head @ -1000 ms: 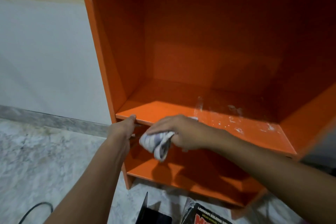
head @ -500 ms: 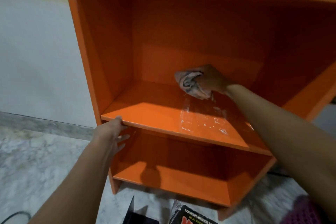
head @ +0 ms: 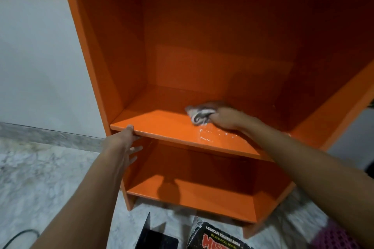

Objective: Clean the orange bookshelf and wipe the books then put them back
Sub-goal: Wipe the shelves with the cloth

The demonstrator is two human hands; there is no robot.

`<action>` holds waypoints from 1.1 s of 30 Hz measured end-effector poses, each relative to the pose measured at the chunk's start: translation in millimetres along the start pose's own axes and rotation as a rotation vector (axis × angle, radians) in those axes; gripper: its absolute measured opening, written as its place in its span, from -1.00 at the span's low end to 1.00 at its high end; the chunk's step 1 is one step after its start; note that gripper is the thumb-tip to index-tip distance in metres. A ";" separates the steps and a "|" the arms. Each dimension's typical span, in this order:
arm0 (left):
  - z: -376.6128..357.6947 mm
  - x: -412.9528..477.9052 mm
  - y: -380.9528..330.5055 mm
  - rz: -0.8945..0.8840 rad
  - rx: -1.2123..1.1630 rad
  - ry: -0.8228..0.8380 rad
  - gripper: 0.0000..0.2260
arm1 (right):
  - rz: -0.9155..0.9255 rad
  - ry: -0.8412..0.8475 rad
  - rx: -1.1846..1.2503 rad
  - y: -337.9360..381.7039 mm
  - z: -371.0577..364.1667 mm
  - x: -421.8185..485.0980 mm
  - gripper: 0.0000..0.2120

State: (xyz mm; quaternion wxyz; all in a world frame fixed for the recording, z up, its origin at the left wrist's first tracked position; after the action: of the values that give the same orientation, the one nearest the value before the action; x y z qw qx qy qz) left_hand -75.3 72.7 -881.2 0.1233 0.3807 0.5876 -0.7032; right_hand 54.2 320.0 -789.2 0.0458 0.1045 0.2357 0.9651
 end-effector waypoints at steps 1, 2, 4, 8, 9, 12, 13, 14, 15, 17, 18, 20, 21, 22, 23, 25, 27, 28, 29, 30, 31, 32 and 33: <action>0.2 -1.3 -0.2 -0.001 0.000 0.000 -0.58 | 0.061 -0.003 0.033 23.0 -5.7 -12.0 -0.62; 0.4 -3.1 -0.6 -0.006 0.000 0.001 -0.59 | 0.173 0.022 0.069 47.7 -15.7 -24.0 -0.57; 2.2 -4.9 -0.2 -0.007 -0.007 -0.006 -0.59 | 0.304 0.116 0.109 87.7 -36.7 -51.3 -0.49; 1.3 -9.7 1.4 -0.009 -0.060 -0.011 -0.58 | 0.368 0.162 0.174 131.3 -44.1 -94.4 -0.50; -2.3 -10.9 3.4 -0.009 -0.077 -0.016 -0.60 | 0.362 0.111 0.216 134.8 -28.6 -98.4 -0.49; -16.0 -21.3 8.0 -0.063 -0.139 -0.088 -0.71 | 0.339 -0.097 0.171 116.1 39.7 -92.5 -0.50; -25.7 -26.8 10.7 -0.073 -0.156 -0.090 -0.75 | 0.313 -0.154 0.123 104.9 63.5 -88.8 -0.51; -35.1 -31.1 12.7 -0.070 -0.168 -0.081 -0.75 | 0.253 -0.202 0.087 89.6 83.7 -82.7 -0.55; -46.0 -33.2 16.5 -0.049 -0.178 -0.062 -0.74 | 0.145 -0.247 0.071 68.8 99.1 -76.8 -0.60; -57.3 -34.2 19.4 -0.010 -0.192 -0.041 -0.69 | -0.098 -0.317 0.020 12.7 117.1 -63.5 -0.65; -59.8 -32.2 19.8 0.011 -0.188 -0.028 -0.67 | -0.154 -0.338 -0.010 -11.9 119.9 -55.6 -0.64; -60.3 -24.5 18.4 0.031 -0.136 -0.001 -0.64 | -0.198 -0.323 -0.050 -48.9 113.4 -39.5 -0.61; -59.2 -19.8 18.5 0.040 -0.116 0.002 -0.62 | -0.219 -0.283 -0.048 -62.4 104.2 -35.5 -0.60; -57.5 -16.5 19.0 0.054 -0.106 0.005 -0.61 | -0.234 -0.256 -0.043 -75.1 97.0 -33.0 -0.60; -57.3 -12.2 21.1 0.073 -0.104 0.002 -0.59 | -0.263 -0.244 -0.038 -87.9 91.1 -34.6 -0.61; -57.1 -8.7 22.9 0.082 -0.110 -0.013 -0.58 | -0.316 -0.249 0.072 -100.9 78.6 -41.0 -0.67; -54.9 -6.5 21.4 0.054 -0.108 -0.051 -0.60 | -0.321 -0.297 0.172 -103.0 72.5 -43.3 -0.71; -54.5 -5.9 21.3 0.052 -0.108 -0.057 -0.61 | -0.321 -0.303 0.195 -100.8 69.6 -43.8 -0.71; -54.4 -5.3 21.3 0.052 -0.100 -0.056 -0.60 | -0.326 -0.299 0.200 -97.8 66.6 -44.9 -0.71; -54.7 -5.8 20.8 0.053 -0.095 -0.050 -0.59 | -0.321 -0.277 0.181 -93.9 61.8 -45.8 -0.72; -55.3 -6.5 21.3 0.058 -0.092 -0.045 -0.59 | -0.317 -0.215 0.135 -85.2 54.1 -49.6 -0.72; -54.6 -7.1 20.7 0.058 -0.095 -0.043 -0.58 | -0.291 -0.151 0.071 -70.0 44.9 -53.8 -0.69; -55.1 -8.6 20.8 0.059 -0.096 -0.039 -0.57 | -0.226 -0.114 0.005 -49.2 38.1 -60.3 -0.65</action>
State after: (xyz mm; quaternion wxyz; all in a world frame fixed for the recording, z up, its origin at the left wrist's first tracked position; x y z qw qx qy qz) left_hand -35.1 115.3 -891.7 0.1735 0.3779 0.6065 -0.6776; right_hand 123.3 372.2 -789.9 0.1672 0.1321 0.2454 0.9457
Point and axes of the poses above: each hand's wrist, its own x-axis towards the middle knuckle, its own z-axis out of the back of the hand, y = z × x, the point moved 9 cm from there along x, towards the middle knuckle, and after that the axes turned 12 degrees about z, right-handed, at the moved point
